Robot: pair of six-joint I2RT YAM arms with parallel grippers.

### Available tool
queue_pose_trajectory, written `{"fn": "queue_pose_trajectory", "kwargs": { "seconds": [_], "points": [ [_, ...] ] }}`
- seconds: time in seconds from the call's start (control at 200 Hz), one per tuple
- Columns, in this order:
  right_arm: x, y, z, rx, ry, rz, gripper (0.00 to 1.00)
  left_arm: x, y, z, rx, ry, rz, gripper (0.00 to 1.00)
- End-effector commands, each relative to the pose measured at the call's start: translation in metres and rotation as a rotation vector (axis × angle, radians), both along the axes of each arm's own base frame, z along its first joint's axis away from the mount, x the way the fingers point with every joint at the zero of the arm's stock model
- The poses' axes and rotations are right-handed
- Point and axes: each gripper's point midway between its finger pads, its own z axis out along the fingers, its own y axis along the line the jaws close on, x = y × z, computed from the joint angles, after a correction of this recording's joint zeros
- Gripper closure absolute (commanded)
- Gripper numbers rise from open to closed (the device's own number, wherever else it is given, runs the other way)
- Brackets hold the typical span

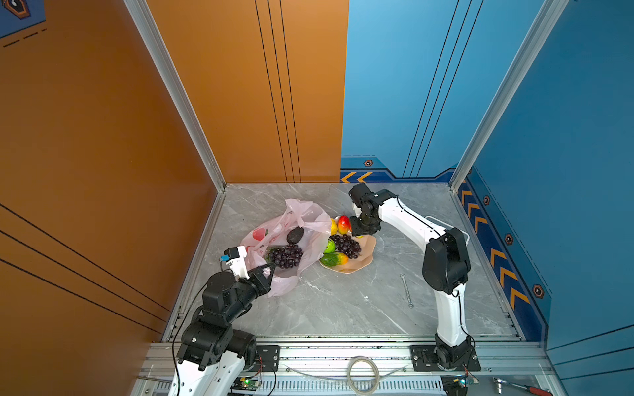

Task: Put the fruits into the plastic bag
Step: 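Close the right gripper on the mango and lift it, then carry the mango toward the left gripper and lower it into the bag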

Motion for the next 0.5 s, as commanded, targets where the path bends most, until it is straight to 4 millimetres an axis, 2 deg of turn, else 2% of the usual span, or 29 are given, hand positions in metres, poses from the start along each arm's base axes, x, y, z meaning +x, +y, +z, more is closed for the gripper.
{"fn": "queue_pose_trajectory", "kwargs": {
  "seconds": [0.0, 0.06, 0.075, 0.145, 0.496],
  "points": [
    [-0.012, 0.001, 0.022, 0.040, -0.022, -0.005, 0.63, -0.004, 0.000, 0.011, -0.013, -0.020, -0.008, 1.00],
    [-0.015, 0.003, 0.033, 0.060, -0.039, -0.001, 0.63, -0.004, 0.000, 0.011, -0.015, -0.020, -0.009, 1.00],
    [-0.020, 0.000, 0.028, 0.054, -0.022, -0.002, 0.63, -0.004, -0.001, 0.011, -0.015, -0.020, -0.009, 1.00],
    [-0.028, -0.001, 0.036, 0.073, -0.033, -0.001, 0.63, -0.004, -0.001, 0.011, -0.016, -0.020, -0.010, 1.00],
    [-0.070, -0.006, 0.088, 0.250, -0.132, -0.019, 0.63, -0.002, -0.003, 0.010, -0.026, -0.016, -0.021, 1.00]
  ]
}}
